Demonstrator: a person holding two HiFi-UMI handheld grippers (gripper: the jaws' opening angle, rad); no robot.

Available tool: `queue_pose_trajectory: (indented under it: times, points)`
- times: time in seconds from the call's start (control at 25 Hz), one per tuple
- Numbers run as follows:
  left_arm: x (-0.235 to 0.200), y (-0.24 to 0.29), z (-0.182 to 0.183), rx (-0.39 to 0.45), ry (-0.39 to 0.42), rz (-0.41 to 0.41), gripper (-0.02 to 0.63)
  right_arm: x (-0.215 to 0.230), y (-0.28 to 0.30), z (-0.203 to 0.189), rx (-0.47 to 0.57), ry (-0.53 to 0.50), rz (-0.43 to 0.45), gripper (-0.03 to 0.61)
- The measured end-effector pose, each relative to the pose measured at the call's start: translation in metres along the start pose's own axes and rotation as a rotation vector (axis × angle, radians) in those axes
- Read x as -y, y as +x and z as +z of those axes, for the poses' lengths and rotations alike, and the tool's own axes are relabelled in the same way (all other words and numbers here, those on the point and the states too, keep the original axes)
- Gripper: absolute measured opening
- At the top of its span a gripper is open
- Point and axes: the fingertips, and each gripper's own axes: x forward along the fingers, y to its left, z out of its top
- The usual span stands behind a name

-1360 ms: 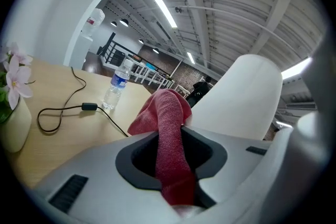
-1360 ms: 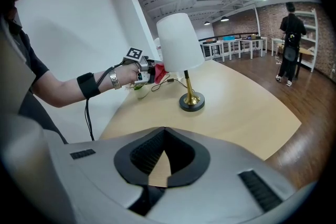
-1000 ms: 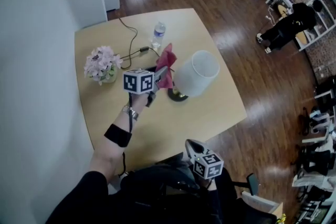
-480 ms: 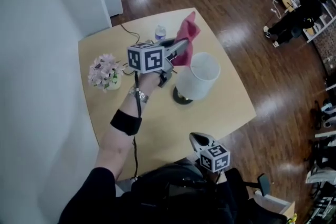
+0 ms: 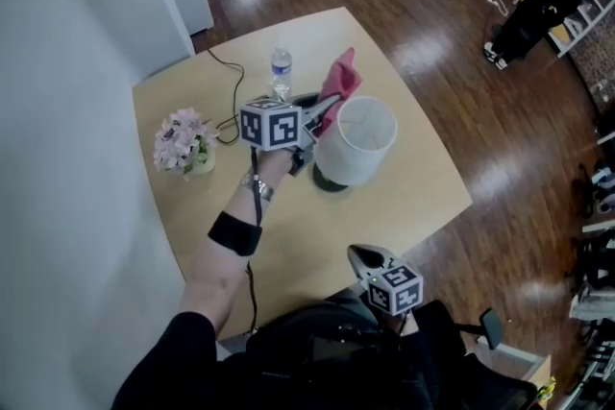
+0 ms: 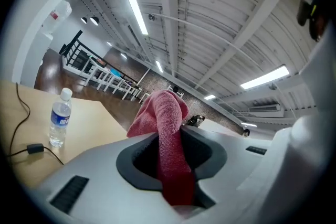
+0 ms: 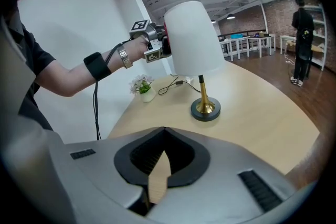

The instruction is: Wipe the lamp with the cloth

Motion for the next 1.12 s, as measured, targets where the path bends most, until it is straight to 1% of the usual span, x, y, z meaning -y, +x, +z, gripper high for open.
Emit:
queue_pose_trajectory:
  times: [0.08,0.28,0.56,0.72,0.96,1.04,1.12]
  points:
    - [-0.011,-0.002,-0.012,-0.016,-0.008,0.025,0.106,0.0,0.001,-0.002,-0.003,0.006,-0.002,0.006]
    - [-0.031,-0.01,-0.037,-0.081,0.01,0.092,0.106,-0.001,0.002,-0.007,-0.015,0.014,-0.005,0.006]
    - [-0.06,-0.022,-0.074,-0.146,-0.019,0.16,0.106,0.0,0.004,-0.01,-0.021,0.005,-0.01,0.006]
    - [-0.069,-0.027,-0.092,-0.185,-0.027,0.196,0.106,-0.004,-0.002,-0.005,-0.024,0.004,-0.009,0.006]
    - [-0.083,-0.042,-0.121,-0.252,-0.035,0.266,0.106,-0.003,-0.005,-0.01,-0.006,0.0,-0.012,0.006]
    - [-0.084,-0.051,-0.127,-0.26,-0.031,0.293,0.106,-0.003,-0.006,-0.009,-0.002,-0.001,-0.013,0.006]
    - [-0.078,-0.067,-0.122,-0.219,-0.03,0.324,0.106,-0.004,-0.007,-0.008,0.011,-0.006,-0.016,0.006]
